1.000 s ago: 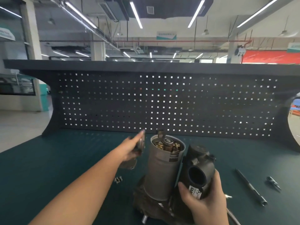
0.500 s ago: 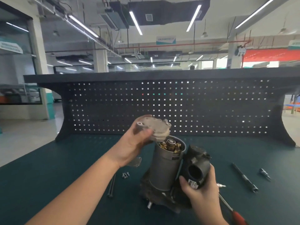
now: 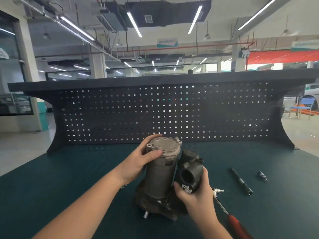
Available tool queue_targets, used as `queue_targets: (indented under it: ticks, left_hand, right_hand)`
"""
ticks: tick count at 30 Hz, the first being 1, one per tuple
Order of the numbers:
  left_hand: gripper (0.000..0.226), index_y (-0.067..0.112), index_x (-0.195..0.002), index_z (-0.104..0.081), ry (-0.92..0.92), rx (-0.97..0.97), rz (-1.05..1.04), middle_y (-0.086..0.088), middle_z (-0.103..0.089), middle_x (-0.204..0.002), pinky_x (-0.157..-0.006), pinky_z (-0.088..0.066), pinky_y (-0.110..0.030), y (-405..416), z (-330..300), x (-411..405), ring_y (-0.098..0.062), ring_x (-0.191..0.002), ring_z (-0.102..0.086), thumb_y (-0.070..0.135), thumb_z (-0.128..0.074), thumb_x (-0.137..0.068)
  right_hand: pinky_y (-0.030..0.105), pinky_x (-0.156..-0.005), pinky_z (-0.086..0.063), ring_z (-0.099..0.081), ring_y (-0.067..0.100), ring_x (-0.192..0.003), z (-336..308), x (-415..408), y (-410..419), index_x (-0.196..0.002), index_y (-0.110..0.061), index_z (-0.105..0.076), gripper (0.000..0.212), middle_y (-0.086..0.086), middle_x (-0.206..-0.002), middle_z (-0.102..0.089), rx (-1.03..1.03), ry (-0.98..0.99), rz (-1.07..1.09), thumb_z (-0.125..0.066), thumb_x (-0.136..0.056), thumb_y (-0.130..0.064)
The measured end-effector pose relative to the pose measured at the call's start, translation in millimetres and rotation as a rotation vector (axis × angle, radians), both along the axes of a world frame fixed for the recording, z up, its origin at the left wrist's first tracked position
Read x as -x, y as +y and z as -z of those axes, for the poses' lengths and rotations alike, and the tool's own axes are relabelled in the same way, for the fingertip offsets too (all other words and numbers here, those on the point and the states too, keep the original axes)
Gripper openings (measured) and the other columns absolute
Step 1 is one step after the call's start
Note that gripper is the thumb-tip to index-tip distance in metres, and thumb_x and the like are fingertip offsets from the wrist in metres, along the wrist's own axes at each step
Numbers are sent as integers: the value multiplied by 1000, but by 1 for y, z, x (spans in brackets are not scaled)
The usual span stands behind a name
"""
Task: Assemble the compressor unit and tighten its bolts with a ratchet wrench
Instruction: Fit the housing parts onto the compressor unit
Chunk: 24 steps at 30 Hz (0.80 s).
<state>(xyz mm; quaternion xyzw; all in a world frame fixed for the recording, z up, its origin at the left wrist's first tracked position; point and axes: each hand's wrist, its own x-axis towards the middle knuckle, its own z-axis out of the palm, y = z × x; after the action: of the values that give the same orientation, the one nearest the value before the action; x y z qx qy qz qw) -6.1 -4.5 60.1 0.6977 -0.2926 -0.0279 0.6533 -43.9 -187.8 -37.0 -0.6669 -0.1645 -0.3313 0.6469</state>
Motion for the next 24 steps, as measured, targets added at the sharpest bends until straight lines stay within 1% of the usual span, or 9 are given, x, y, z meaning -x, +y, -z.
queue_targets:
  ticks: [2,4,7,11,16,18,20,22,24]
  left_hand:
    - [71,50,-132,-48,14,68,7,3,-62,-134,-99,-50,-33,-4,8,-1,-17,-123,-59,41,-79,-69]
    - [73,54,-131,-44,14,122,-40,7,-64,-131,-91,-52,-27,-8,13,0,-14,-119,-61,40,-76,-68]
    - [67,52,-129,-47,-27,114,-105,9,-65,-128,-95,-51,-29,-16,17,7,-13,-119,-61,47,-74,-68]
    - [66,46,-134,-38,-208,17,-224,26,-62,-123,-94,-45,-12,-31,23,20,1,-118,-58,57,-70,-76]
    - [87,48,-137,-35,-277,55,-290,26,-61,-125,-91,-44,-10,-34,34,20,1,-116,-60,45,-85,-65]
    - [92,48,-139,-32,-283,77,-312,25,-61,-127,-94,-44,-11,-35,37,19,0,-118,-59,43,-85,-63]
    - [89,52,-135,-35,-290,97,-349,24,-61,-127,-96,-45,-13,-36,39,19,-1,-118,-59,46,-84,-62]
    - [78,58,-125,-41,-296,102,-382,26,-62,-123,-90,-46,-12,-38,40,19,0,-113,-62,49,-84,-60]
    - [73,58,-120,-44,-294,112,-403,25,-64,-119,-85,-47,-10,-39,40,19,0,-109,-64,50,-84,-60]
  right_hand:
    - [7,-71,-46,-67,0,-84,0,-1,-1,-106,-40,-51,54,-13,-93,-71,5,2,-16,-79,-61,-33]
    - [9,-72,-47,-67,2,-85,1,-4,-4,-106,-39,-51,52,-12,-94,-71,11,17,-38,-79,-62,-33]
    - [13,-74,-49,-67,5,-89,-2,-5,-11,-106,-39,-54,50,-10,-96,-71,4,67,-95,-78,-62,-33]
    - [17,-73,-52,-67,4,-93,-7,-8,-25,-101,-46,-59,47,-10,-101,-71,-11,170,-209,-77,-60,-33]
    - [11,-70,-50,-67,-1,-89,-1,-15,-28,-106,-32,-58,50,-14,-98,-72,-26,237,-222,-79,-61,-29]
    - [13,-72,-51,-67,0,-92,0,-16,-28,-109,-29,-57,58,-15,-99,-72,-11,277,-222,-83,-57,-32]
    - [24,-80,-54,-66,7,-100,-1,-17,-37,-120,-29,-52,78,-11,-105,-71,21,353,-293,-87,-50,-35]
    - [37,-87,-54,-65,16,-105,-7,-14,-55,-136,-30,-39,95,-1,-118,-67,-15,450,-409,-86,-54,-20]
    - [37,-79,-50,-63,24,-103,-24,-6,-77,-137,-33,-39,82,11,-129,-59,-176,440,-336,-69,-69,2]
